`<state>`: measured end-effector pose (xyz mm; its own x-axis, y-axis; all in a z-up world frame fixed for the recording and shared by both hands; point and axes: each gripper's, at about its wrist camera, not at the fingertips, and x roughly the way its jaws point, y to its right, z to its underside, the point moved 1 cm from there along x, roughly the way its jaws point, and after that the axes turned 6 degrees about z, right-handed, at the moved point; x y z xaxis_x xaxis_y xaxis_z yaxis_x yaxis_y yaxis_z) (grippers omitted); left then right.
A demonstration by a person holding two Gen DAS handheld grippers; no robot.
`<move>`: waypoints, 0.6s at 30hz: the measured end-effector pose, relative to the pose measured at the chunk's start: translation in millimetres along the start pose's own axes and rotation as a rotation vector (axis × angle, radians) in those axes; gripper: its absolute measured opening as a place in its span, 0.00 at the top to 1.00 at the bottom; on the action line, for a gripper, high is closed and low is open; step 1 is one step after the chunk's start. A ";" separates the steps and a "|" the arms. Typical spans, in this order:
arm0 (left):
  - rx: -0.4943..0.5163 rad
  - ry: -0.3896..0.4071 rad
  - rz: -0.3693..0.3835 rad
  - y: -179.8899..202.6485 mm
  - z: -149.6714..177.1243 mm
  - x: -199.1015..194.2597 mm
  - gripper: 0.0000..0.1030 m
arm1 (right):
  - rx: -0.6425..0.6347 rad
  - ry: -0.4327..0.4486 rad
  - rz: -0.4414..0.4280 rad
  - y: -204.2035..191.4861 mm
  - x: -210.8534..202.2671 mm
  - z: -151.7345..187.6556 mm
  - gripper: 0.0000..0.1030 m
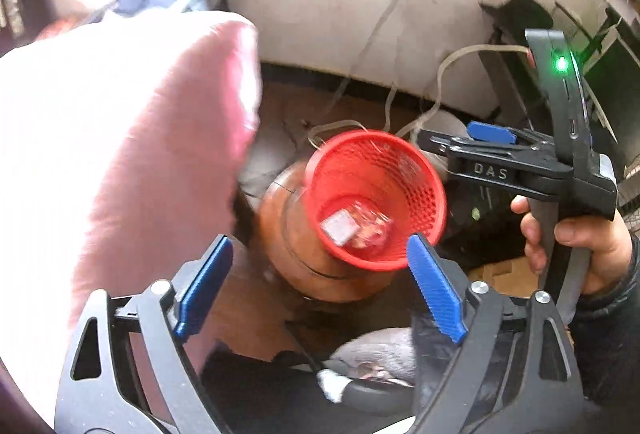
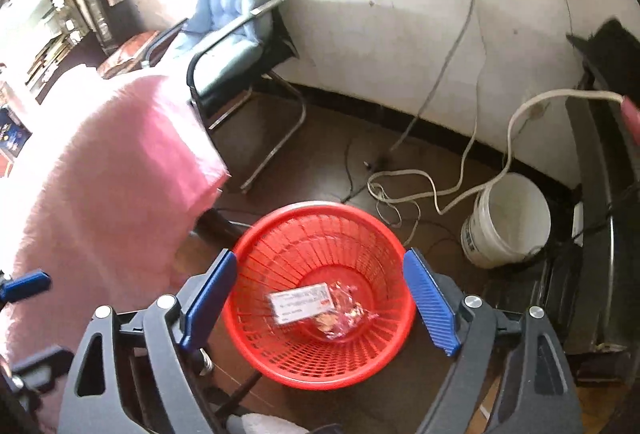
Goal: Collect trash
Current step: 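Swing both tools back over the table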
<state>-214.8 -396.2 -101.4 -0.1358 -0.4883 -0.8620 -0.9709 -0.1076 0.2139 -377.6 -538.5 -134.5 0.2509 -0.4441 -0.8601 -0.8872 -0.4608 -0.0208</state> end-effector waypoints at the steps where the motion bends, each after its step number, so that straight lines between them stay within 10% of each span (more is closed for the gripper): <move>1: -0.008 0.021 -0.014 -7.7 3.7 -12.0 0.15 | -0.013 0.013 -0.006 -7.1 -5.9 -1.5 0.18; 18: -0.329 0.276 -0.316 -184.7 86.4 -172.1 0.11 | -0.391 0.147 -0.240 -225.9 -76.3 -16.3 0.16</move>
<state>-29.1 -217.4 -32.2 0.2533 -0.5933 -0.7641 -0.8370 -0.5305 0.1345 -190.0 -413.0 -55.9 0.5083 -0.3807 -0.7725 -0.5926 -0.8055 0.0071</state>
